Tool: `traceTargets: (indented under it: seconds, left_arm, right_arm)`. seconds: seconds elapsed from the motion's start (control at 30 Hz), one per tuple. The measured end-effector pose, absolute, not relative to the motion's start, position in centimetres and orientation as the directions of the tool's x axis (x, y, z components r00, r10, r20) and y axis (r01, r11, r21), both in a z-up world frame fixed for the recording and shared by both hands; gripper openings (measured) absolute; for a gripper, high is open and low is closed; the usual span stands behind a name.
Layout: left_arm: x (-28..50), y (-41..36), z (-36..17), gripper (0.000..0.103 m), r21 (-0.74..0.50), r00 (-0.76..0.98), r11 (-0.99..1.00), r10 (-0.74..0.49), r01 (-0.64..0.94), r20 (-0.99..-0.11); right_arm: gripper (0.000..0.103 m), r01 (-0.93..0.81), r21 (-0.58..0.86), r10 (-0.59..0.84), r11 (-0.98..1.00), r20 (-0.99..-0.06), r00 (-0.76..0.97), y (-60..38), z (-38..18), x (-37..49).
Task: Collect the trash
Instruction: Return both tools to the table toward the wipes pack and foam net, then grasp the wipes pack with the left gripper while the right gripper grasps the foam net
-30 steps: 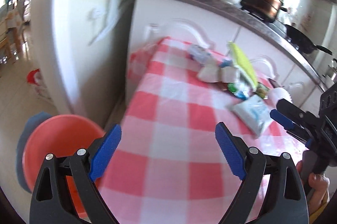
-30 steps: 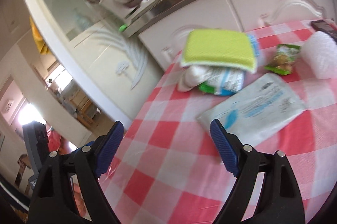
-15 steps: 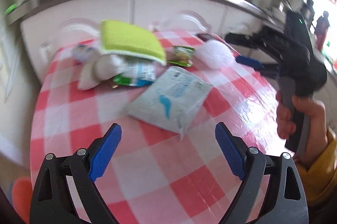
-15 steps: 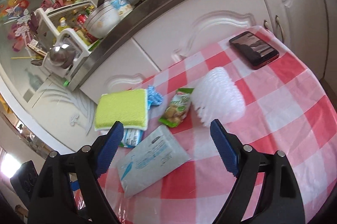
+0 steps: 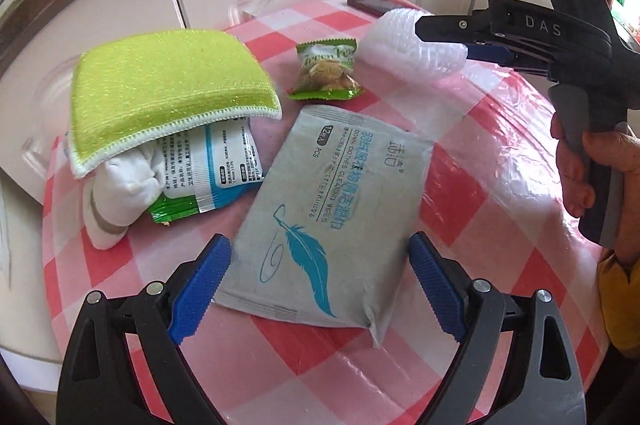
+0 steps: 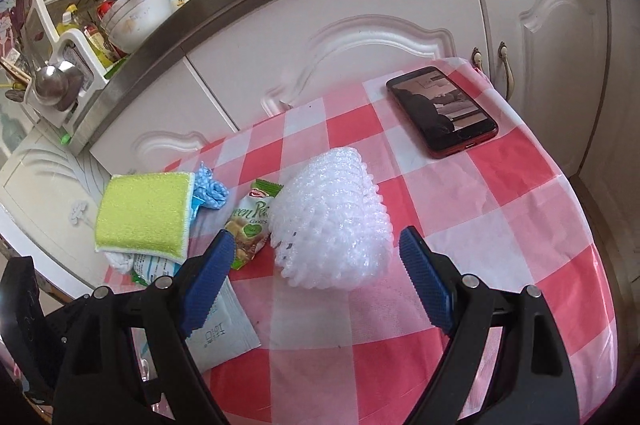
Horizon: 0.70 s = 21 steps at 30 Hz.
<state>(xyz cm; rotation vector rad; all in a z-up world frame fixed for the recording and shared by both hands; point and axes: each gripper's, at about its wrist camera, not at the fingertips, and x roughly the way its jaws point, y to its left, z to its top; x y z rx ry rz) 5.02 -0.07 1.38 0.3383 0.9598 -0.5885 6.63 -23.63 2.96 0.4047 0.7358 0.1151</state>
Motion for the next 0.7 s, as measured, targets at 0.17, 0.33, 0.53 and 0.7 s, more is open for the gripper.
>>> traceTargets:
  seconds: [0.17, 0.33, 0.53, 0.7]
  left_arm:
    - [5.1, 0.0, 1.4, 0.090, 0.007, 0.427, 0.781, -0.333, 0.624, -0.841]
    - [5.3, -0.7, 1.0, 0.093, 0.028, 0.423, 0.768, -0.321, 0.640, -0.847]
    - [6.5, -1.3, 0.3, 0.097, 0.003, 0.392, 0.770, -0.321, 0.638, -0.862]
    - [6.3, -1.9, 0.3, 0.095, -0.002, 0.409, 0.779, -0.331, 0.627, -0.851]
  right_arm:
    - [0.085, 0.043, 0.381, 0.239, 0.924, -0.660, 0.712, -23.2, 1.7, 7.3]
    - [0.085, 0.039, 0.363, 0.231, 0.931, -0.670, 0.705, -22.9, 1.3, 7.4]
    - [0.085, 0.025, 0.314, 0.206, 0.949, -0.677, 0.706, -22.0, 1.5, 7.5]
    - [0.073, 0.027, 0.321, 0.211, 0.947, -0.682, 0.700, -22.2, 1.3, 7.6]
